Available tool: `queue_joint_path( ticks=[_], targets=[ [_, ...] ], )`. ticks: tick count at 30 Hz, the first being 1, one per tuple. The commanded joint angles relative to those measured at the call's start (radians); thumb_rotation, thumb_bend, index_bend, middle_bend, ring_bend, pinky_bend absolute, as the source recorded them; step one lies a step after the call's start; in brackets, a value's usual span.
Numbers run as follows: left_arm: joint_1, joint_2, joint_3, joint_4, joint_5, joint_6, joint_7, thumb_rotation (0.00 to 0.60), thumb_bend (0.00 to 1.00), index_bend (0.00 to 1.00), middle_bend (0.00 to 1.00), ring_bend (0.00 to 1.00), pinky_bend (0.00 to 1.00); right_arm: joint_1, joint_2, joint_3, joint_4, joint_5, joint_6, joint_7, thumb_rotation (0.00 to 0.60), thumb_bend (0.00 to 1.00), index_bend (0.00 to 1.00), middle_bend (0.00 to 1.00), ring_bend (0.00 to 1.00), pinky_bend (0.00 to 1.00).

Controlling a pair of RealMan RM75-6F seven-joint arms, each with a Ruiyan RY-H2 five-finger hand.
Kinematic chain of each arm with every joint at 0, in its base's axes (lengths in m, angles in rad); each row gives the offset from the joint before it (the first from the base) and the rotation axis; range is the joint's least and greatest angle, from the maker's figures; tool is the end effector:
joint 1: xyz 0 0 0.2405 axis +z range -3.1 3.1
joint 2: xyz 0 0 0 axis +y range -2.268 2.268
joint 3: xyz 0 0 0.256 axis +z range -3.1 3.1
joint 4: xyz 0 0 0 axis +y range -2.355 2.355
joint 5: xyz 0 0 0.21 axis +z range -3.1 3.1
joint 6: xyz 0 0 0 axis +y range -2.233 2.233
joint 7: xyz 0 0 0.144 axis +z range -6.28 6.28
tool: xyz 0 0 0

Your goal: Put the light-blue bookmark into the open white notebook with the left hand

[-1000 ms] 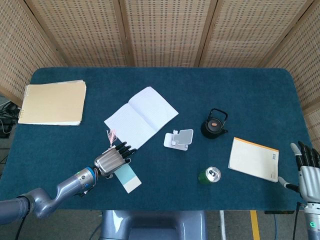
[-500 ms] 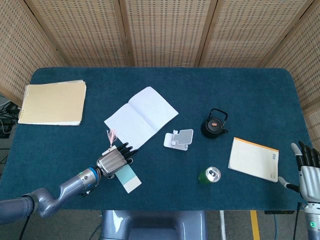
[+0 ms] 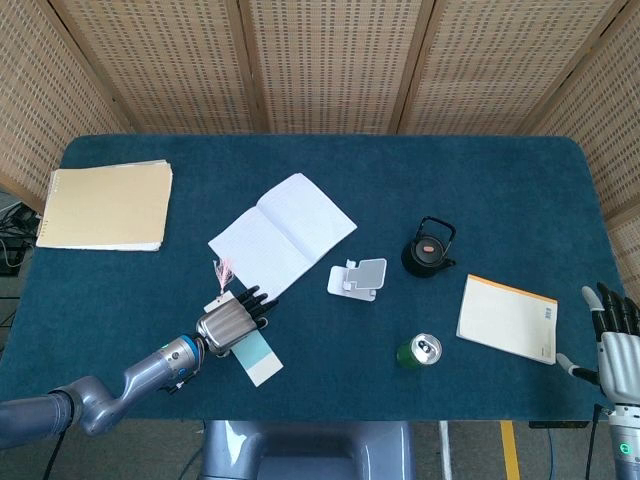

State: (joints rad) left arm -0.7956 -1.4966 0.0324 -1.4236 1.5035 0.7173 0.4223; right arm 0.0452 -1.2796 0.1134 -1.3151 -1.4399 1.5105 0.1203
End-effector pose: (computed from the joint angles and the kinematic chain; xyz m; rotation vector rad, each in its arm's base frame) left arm -0.1720 0.2958 -0.0528 -2.4638 -0.4170 -0.5704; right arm -0.3621 -0.1815 0.1537 1.2336 -0.8709 0.8915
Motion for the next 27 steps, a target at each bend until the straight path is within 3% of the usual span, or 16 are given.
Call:
queue_joint_path(
  ticks=[1,6,19,27],
  targets=[
    [-0.002,0.001,0.002,0.000,-0.003,-0.002,0.000,0.600,0.08,0.43,0.00,0.00,0.00,0.000,0.000,0.000,0.000,-0.001,0.000,-0.001,0.600,0.09,0.05,0.00,0.00,0.00],
    [-0.004,0.003,0.007,-0.002,-0.008,-0.002,0.001,0.600,0.09,0.47,0.00,0.00,0.00,0.000,-0.001,0.000,0.000,0.000,-0.001,-0.002,0.600,0.09,0.05,0.00,0.00,0.00],
    [-0.005,0.007,0.020,-0.013,-0.004,0.018,-0.004,0.600,0.23,0.55,0.00,0.00,0.00,-0.001,0.002,0.000,-0.005,-0.004,0.005,-0.002,0.600,0.09,0.05,0.00,0.00,0.00],
    [-0.002,0.013,0.025,-0.020,0.004,0.040,-0.007,0.600,0.23,0.56,0.00,0.00,0.00,-0.002,0.004,-0.001,-0.009,-0.007,0.008,-0.002,0.600,0.09,0.05,0.00,0.00,0.00]
  ],
)
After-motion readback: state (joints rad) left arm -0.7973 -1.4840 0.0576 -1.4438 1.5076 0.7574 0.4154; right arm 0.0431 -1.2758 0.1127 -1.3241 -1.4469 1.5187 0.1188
